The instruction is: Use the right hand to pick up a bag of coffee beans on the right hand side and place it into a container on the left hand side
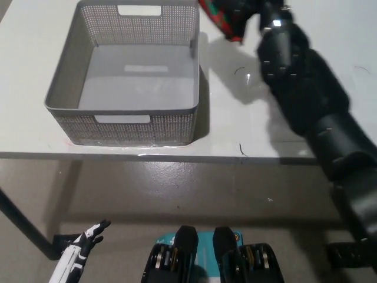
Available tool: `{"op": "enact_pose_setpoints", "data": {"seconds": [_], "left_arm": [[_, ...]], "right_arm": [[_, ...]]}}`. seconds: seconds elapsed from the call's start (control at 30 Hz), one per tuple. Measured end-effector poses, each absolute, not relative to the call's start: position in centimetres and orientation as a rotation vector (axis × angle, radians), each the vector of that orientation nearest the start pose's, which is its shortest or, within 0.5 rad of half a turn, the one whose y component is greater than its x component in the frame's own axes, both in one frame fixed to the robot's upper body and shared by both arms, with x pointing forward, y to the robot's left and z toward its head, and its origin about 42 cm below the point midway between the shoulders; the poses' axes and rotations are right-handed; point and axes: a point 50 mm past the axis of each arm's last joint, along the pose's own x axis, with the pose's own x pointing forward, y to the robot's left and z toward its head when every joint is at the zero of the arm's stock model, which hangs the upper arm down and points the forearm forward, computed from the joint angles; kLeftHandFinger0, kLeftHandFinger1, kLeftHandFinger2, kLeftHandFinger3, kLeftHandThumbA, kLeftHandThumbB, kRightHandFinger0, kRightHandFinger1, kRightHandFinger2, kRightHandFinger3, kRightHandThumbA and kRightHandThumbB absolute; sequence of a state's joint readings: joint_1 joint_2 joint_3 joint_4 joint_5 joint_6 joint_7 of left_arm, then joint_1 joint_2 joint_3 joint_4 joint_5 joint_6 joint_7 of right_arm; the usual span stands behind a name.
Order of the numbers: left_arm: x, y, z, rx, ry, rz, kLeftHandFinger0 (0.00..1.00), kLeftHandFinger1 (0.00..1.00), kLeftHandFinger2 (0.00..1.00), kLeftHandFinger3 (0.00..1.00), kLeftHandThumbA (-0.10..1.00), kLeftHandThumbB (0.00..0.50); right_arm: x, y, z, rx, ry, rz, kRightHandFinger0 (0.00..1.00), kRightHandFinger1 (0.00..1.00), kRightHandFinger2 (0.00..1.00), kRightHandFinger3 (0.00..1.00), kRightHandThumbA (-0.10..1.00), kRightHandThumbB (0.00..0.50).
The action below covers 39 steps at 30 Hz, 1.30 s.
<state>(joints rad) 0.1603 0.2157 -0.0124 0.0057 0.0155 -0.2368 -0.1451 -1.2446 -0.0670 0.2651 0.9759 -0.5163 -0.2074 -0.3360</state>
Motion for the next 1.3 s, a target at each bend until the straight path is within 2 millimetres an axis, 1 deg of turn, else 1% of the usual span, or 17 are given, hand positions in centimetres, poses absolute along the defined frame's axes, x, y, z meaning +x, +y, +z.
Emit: {"op": "enact_pose_setpoints", "data": {"seconds": [0.1, 0.13, 0.3, 0.33, 0.43, 0.5, 0.6, 0.63, 0.67, 0.7, 0.73, 0.77, 0.8, 0.9, 0.97, 1.23, 1.3], "left_arm": [[22.6, 27.6, 7.6, 0.24, -0.055, -0.171, 1.0, 1.0, 0.98, 1.0, 1.0, 0.443], [22.7, 27.5, 7.6, 0.243, -0.056, -0.175, 1.0, 1.0, 0.98, 1.0, 1.0, 0.441], [23.2, 26.6, 7.7, 0.259, -0.067, -0.208, 1.0, 1.0, 0.96, 1.0, 1.0, 0.423], [23.2, 26.4, 7.7, 0.263, -0.068, -0.217, 1.0, 0.99, 0.95, 1.0, 1.0, 0.413], [23.3, 26.1, 7.7, 0.279, -0.069, -0.23, 1.0, 0.98, 0.94, 1.0, 1.0, 0.416], [23.3, 26.0, 7.7, 0.29, -0.069, -0.236, 1.0, 0.98, 0.93, 1.0, 1.0, 0.422], [23.4, 25.9, 7.7, 0.301, -0.07, -0.242, 1.0, 0.98, 0.92, 1.0, 1.0, 0.424], [23.4, 25.9, 7.7, 0.303, -0.07, -0.243, 1.0, 0.97, 0.92, 1.0, 1.0, 0.418], [23.4, 25.9, 7.7, 0.307, -0.07, -0.244, 1.0, 0.97, 0.91, 1.0, 1.0, 0.42], [23.4, 25.8, 7.7, 0.311, -0.071, -0.246, 1.0, 0.97, 0.91, 1.0, 1.0, 0.415], [23.4, 25.8, 7.7, 0.314, -0.071, -0.247, 1.0, 0.97, 0.91, 1.0, 1.0, 0.417], [23.5, 25.9, 7.7, 0.317, -0.072, -0.248, 1.0, 0.97, 0.91, 1.0, 1.0, 0.421], [23.5, 25.9, 7.7, 0.318, -0.072, -0.249, 1.0, 0.96, 0.9, 1.0, 1.0, 0.423], [23.5, 25.9, 7.7, 0.325, -0.071, -0.252, 1.0, 0.96, 0.89, 1.0, 1.0, 0.415], [23.4, 26.0, 7.7, 0.329, -0.07, -0.254, 1.0, 0.96, 0.88, 1.0, 1.0, 0.438], [23.4, 25.9, 7.7, 0.34, -0.069, -0.264, 1.0, 0.93, 0.84, 1.0, 1.0, 0.454], [23.4, 25.8, 7.7, 0.343, -0.069, -0.267, 1.0, 0.92, 0.84, 1.0, 1.0, 0.459]], "right_arm": [[55.5, -4.1, 38.2, -0.757, -0.661, 0.1, 0.0, 0.42, 0.81, 0.95, -0.1, 0.192], [55.2, -3.2, 38.0, -0.749, -0.657, 0.114, 0.0, 0.42, 0.8, 0.95, -0.1, 0.183], [54.1, 0.4, 37.1, -0.718, -0.639, 0.164, 0.0, 0.43, 0.79, 0.98, -0.1, 0.152], [53.8, 1.2, 37.0, -0.712, -0.633, 0.173, 0.0, 0.46, 0.83, 1.0, -0.1, 0.149], [53.4, 2.4, 36.7, -0.705, -0.624, 0.189, 0.0, 0.47, 0.85, 1.0, -0.1, 0.155], [53.3, 3.1, 36.5, -0.704, -0.615, 0.198, 0.0, 0.44, 0.81, 0.98, -0.1, 0.144], [53.2, 3.6, 35.9, -0.711, -0.591, 0.206, 0.0, 0.42, 0.81, 0.97, -0.1, 0.167], [53.2, 3.7, 35.8, -0.713, -0.588, 0.207, 0.11, 0.51, 0.85, 0.98, -0.1, 0.2], [53.3, 3.7, 35.7, -0.716, -0.579, 0.208, 0.74, 1.0, 1.0, 1.0, 0.39, 0.232], [53.3, 3.7, 35.5, -0.725, -0.567, 0.208, 1.0, 1.0, 1.0, 1.0, 0.57, 0.323], [53.4, 3.7, 35.4, -0.738, -0.553, 0.214, 1.0, 1.0, 1.0, 1.0, 0.72, 0.431], [53.4, 3.7, 35.4, -0.757, -0.535, 0.226, 1.0, 1.0, 1.0, 1.0, 0.79, 0.492], [53.5, 3.6, 35.4, -0.765, -0.525, 0.235, 1.0, 1.0, 1.0, 1.0, 0.85, 0.498], [53.6, 3.5, 36.3, -0.797, -0.506, 0.265, 1.0, 1.0, 1.0, 1.0, 0.95, 0.47], [53.5, 3.4, 37.0, -0.811, -0.505, 0.276, 1.0, 1.0, 1.0, 1.0, 0.98, 0.463], [53.4, 2.6, 37.1, -0.861, -0.466, 0.298, 1.0, 1.0, 1.0, 1.0, 1.0, 0.442], [53.3, 2.2, 37.2, -0.861, -0.471, 0.299, 1.0, 1.0, 1.0, 1.0, 1.0, 0.422]]}}
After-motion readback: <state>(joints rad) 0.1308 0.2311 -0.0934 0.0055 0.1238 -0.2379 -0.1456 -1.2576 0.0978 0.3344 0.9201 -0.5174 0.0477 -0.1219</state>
